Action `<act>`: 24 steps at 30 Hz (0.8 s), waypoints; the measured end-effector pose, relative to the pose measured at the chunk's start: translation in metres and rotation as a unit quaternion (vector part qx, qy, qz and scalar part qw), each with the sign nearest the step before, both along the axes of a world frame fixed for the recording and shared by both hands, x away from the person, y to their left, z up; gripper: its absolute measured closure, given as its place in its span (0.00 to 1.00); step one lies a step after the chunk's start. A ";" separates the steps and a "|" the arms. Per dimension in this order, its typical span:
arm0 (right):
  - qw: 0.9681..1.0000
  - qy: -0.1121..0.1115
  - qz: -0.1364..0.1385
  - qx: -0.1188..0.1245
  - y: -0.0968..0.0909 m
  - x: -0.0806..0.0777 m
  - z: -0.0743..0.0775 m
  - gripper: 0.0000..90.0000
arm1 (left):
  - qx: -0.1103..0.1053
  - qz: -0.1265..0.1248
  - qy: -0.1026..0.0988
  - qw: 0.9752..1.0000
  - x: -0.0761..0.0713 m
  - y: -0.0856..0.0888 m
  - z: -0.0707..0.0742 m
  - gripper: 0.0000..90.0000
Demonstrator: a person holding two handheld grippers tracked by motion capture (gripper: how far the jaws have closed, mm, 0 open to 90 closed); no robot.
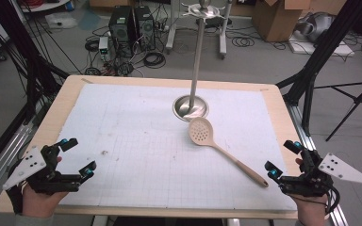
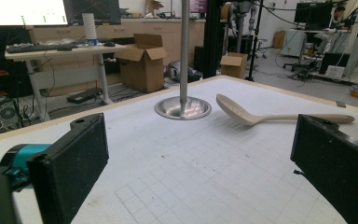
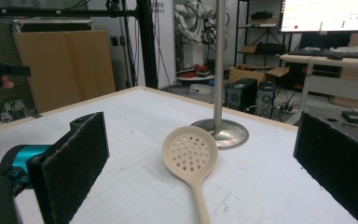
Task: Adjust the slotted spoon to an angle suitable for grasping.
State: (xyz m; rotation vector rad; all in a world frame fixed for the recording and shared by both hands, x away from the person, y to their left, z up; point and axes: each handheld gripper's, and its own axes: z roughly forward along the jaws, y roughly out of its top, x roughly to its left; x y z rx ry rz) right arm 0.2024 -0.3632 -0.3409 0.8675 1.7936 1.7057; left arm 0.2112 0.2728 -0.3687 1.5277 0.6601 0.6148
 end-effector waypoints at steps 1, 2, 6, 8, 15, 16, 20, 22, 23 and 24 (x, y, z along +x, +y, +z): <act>1.000 -0.001 -0.001 -0.001 0.000 0.001 0.000 0.03 | 0.000 0.000 0.000 1.000 0.000 0.000 0.000 0.05; 1.000 0.002 0.001 -0.002 0.001 0.001 -0.001 0.03 | 0.000 0.000 0.001 1.000 0.000 0.001 0.000 0.05; 1.000 0.005 0.002 -0.003 0.002 0.001 -0.001 0.03 | 0.000 -0.002 0.001 1.000 -0.001 0.000 0.000 0.05; 1.000 0.006 0.004 -0.003 0.002 0.002 -0.002 0.03 | 0.001 -0.002 0.001 1.000 -0.001 0.000 0.000 0.05; 0.999 0.020 0.021 -0.013 0.005 0.007 -0.007 0.11 | 0.002 -0.004 0.001 1.000 -0.001 -0.002 0.000 0.05; 0.999 0.020 0.026 -0.019 0.005 0.008 -0.007 0.18 | 0.001 -0.004 0.002 1.000 -0.001 -0.003 -0.001 0.05; 0.998 0.033 0.041 -0.030 0.010 0.011 -0.012 0.27 | 0.002 -0.006 0.004 1.000 -0.001 -0.003 -0.001 0.05; 0.998 0.037 0.042 -0.038 0.013 0.013 -0.013 0.32 | 0.003 -0.006 0.004 1.000 -0.001 -0.003 -0.002 0.05; 0.997 0.041 0.042 -0.040 0.014 0.014 -0.014 0.35 | 0.004 -0.006 0.004 1.000 -0.001 -0.004 -0.002 0.05; 0.997 0.047 0.043 -0.044 0.016 0.015 -0.015 0.42 | 0.004 -0.006 0.004 1.000 -0.001 -0.004 -0.002 0.05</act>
